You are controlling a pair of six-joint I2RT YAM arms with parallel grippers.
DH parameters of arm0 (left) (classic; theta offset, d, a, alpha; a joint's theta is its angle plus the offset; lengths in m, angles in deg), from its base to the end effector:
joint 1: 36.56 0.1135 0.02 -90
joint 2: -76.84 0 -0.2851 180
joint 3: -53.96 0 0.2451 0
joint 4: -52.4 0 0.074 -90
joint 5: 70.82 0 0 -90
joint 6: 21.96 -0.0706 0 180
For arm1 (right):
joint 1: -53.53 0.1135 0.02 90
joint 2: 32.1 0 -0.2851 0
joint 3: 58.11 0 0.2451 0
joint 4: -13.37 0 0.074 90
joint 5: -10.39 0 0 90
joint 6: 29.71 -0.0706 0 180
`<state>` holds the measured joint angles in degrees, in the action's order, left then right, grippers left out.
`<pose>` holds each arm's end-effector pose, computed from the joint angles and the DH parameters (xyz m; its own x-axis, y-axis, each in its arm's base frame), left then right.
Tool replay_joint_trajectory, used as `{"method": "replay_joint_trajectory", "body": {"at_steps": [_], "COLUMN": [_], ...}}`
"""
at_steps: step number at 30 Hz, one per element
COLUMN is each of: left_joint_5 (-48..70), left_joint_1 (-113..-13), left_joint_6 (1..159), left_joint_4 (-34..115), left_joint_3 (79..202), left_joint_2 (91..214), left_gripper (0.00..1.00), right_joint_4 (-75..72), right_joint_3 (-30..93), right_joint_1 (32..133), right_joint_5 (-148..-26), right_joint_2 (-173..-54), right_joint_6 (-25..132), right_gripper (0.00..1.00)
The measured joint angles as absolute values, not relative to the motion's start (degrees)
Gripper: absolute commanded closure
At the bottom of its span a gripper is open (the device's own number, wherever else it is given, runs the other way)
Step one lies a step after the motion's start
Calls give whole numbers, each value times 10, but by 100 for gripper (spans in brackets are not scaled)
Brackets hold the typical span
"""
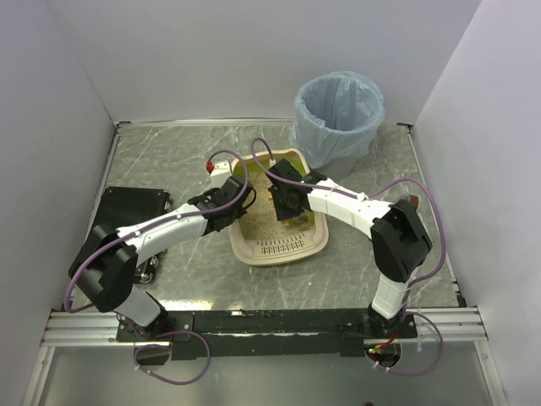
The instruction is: Clean the litter box
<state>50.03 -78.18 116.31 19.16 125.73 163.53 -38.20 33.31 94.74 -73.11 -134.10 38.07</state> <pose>0.2709 -0.1922 0.2347 -0.6054 -0.3191 -0.7291 -0.2063 0.9477 -0.2435 0.2968 0.2493 0.2199 -0.8483 -0.2434 -0.4703 -0.3176 0.9445 0.0840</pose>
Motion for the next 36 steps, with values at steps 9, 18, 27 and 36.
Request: {"method": "replay_joint_trajectory", "body": {"at_steps": [9,18,27,36], "left_joint_5": [500,499,503,514], "left_joint_1": [-781,-781,-782,-794], "left_joint_6": [1163,1156,1152,1150], "left_joint_4": [191,192,188,186], "left_joint_3": [1257,1257,1258,1258], "left_joint_2": [1635,1635,1634,1633], "left_gripper": [99,99,99,99], "right_joint_4": [-304,-197,-147,-160], "right_joint_3": [297,233,160,156], "right_joint_1": [946,930,911,879], "right_joint_5": [-819,-908,-985,-1069], "right_joint_2": [-1324,-1324,-1289,-1273], "right_joint_6": [363,287,181,112], "right_gripper": [100,100,100,100]}}
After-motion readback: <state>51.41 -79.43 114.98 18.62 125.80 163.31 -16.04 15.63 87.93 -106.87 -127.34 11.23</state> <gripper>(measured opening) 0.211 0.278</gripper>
